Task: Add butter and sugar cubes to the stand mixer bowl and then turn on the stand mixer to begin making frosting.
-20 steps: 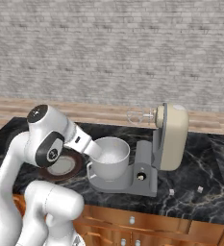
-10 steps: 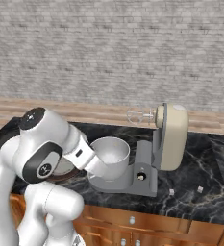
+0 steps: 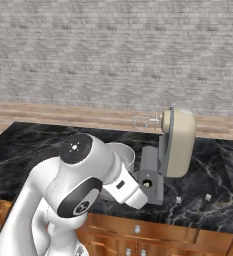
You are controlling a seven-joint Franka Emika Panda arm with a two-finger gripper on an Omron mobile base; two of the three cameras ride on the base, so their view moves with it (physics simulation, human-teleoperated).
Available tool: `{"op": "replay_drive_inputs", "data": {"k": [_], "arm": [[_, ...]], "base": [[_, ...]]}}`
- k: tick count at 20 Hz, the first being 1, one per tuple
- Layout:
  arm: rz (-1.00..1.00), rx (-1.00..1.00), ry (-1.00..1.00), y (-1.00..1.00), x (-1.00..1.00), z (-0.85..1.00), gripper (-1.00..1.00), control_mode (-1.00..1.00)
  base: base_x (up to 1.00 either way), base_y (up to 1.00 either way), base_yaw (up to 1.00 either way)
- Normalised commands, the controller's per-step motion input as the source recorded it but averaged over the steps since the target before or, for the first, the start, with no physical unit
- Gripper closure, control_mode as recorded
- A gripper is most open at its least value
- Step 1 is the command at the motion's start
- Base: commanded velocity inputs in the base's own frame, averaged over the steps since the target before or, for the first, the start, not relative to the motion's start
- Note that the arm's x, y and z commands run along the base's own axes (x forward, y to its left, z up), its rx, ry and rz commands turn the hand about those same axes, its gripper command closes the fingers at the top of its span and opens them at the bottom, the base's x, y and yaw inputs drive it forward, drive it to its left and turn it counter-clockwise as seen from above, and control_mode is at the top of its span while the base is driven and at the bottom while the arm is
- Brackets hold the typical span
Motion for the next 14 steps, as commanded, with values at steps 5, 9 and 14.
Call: {"op": "replay_drive_inputs", "data": {"k": [5, 9, 14], "arm": [[0.03, 0.01, 0.0, -0.39, 0.1, -0.14, -1.0, -1.0], [0.09, 0.0, 0.0, -0.41, 0.03, -0.08, -1.0, -1.0], [0.09, 0.0, -0.02, -0.42, 0.0, -0.1, -1.0, -1.0]], "base": [[0.0, 0.0, 0.0], [0.0, 0.0, 0.0], [0.0, 0.0, 0.0]]}}
